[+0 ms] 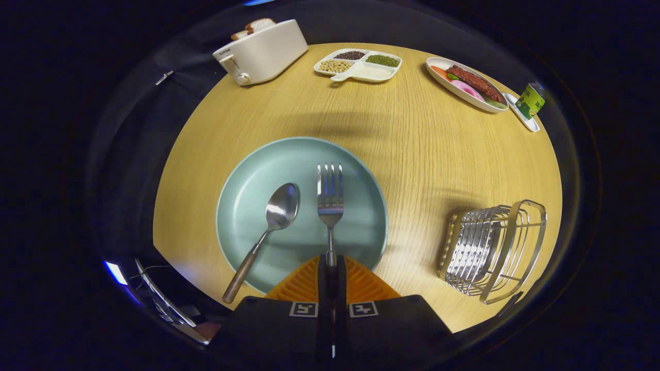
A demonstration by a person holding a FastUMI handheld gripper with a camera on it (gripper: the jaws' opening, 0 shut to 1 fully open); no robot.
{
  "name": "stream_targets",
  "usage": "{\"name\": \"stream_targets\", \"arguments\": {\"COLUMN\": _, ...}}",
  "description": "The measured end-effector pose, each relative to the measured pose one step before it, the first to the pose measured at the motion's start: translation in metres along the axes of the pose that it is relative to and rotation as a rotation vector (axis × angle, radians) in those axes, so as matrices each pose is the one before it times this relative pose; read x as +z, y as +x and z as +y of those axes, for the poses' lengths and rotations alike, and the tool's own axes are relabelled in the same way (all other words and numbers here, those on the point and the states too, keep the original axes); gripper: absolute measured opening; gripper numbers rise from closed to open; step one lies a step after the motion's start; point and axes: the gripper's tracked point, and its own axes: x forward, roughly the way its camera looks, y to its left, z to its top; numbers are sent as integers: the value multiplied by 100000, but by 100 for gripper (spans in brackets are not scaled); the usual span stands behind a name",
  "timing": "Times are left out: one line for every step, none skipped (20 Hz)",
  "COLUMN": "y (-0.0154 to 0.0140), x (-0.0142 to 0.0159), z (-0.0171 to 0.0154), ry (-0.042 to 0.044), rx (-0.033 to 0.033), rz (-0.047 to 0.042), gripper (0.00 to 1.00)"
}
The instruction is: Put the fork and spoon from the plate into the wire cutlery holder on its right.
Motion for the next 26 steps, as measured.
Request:
{"name": "stream_targets", "arguments": {"y": -843, "x": 248, "z": -79, "ry": 159, "rx": 1233, "rz": -769, "gripper": 7}}
{"name": "stream_targets", "arguments": {"y": -896, "x": 191, "z": -202, "ry": -532, "rx": 978, "rz": -702, "gripper": 7}}
{"name": "stream_targets", "arguments": {"y": -1069, "x": 43, "z": -328, "ry": -1359, "rx": 793, "rz": -492, "gripper": 7}}
{"name": "stream_targets", "arguments": {"y": -1170, "x": 4, "z": -341, "ry": -2129, "rx": 1174, "rz": -266, "gripper": 7}}
{"name": "stream_targets", "arguments": {"y": -1284, "x": -102, "z": -440, "ry": -1900, "rx": 852, "rz": -24, "gripper": 7}}
{"name": "stream_targets", "arguments": {"y": -1298, "x": -120, "z": -628, "ry": -2060, "rx": 666, "rz": 413, "gripper": 7}}
{"name": "stream_targets", "arguments": {"y": -1252, "x": -79, "z": -890, "ry": -1863, "rx": -240, "rz": 50, "gripper": 7}}
{"name": "stream_targets", "arguments": {"y": -1172, "x": 62, "z": -997, "ry": -1835, "rx": -485, "rz": -105, "gripper": 7}}
{"name": "stream_targets", "arguments": {"y": -1066, "x": 106, "z": -1120, "ry": -2088, "rx": -975, "rz": -580, "gripper": 7}}
{"name": "stream_targets", "arguments": {"y": -1111, "x": -123, "z": -1203, "ry": -2635, "rx": -1202, "rz": 410, "gripper": 7}}
{"name": "stream_targets", "arguments": {"y": -1000, "x": -207, "z": -1232, "ry": -2227, "rx": -1116, "rz": 626, "gripper": 7}}
{"name": "stream_targets", "arguments": {"y": -782, "x": -311, "z": -1147, "ry": -1553, "rx": -946, "rz": 1099, "gripper": 7}}
{"name": "stream_targets", "arguments": {"y": -549, "x": -433, "z": -1065, "ry": -837, "rx": -561, "rz": 1749, "gripper": 7}}
{"name": "stream_targets", "arguments": {"y": -618, "x": -610, "z": -1059, "ry": -865, "rx": -608, "rz": 2127, "gripper": 7}}
{"name": "stream_targets", "arguments": {"y": -403, "x": -643, "z": -867, "ry": -937, "rx": -830, "rz": 2227, "gripper": 7}}
{"name": "stream_targets", "arguments": {"y": -266, "x": -761, "z": -906, "ry": -801, "rx": -490, "rz": 2754, "gripper": 7}}
{"name": "stream_targets", "arguments": {"y": 27, "x": -747, "z": -636, "ry": -567, "rx": -123, "rz": 3275, "gripper": 7}}
{"name": "stream_targets", "arguments": {"y": 279, "x": -832, "z": -495, "ry": -301, "rx": 152, "rz": 4028, "gripper": 7}}
{"name": "stream_targets", "arguments": {"y": 342, "x": -662, "z": -337, "ry": -84, "rx": 636, "rz": 3730, "gripper": 7}}
{"name": "stream_targets", "arguments": {"y": 508, "x": -514, "z": -380, "ry": 620, "rx": 279, "rz": 3773, "gripper": 7}}
{"name": "stream_targets", "arguments": {"y": 566, "x": -276, "z": -203, "ry": 371, "rx": 613, "rz": 3237, "gripper": 7}}
{"name": "stream_targets", "arguments": {"y": 521, "x": -171, "z": -254, "ry": 392, "rx": 100, "rz": 2722, "gripper": 7}}
{"name": "stream_targets", "arguments": {"y": 308, "x": 147, "z": -219, "ry": 65, "rx": 355, "rz": 1977, "gripper": 7}}
{"name": "stream_targets", "arguments": {"y": 309, "x": 288, "z": -134, "ry": 425, "rx": 198, "rz": 1091, "gripper": 7}}
{"name": "stream_targets", "arguments": {"y": 313, "x": 195, "z": -101, "ry": 720, "rx": 435, "rz": 1668, "gripper": 7}}
{"name": "stream_targets", "arguments": {"y": 301, "x": -260, "z": -77, "ry": 1103, "rx": 746, "rz": 3686, "gripper": 7}}
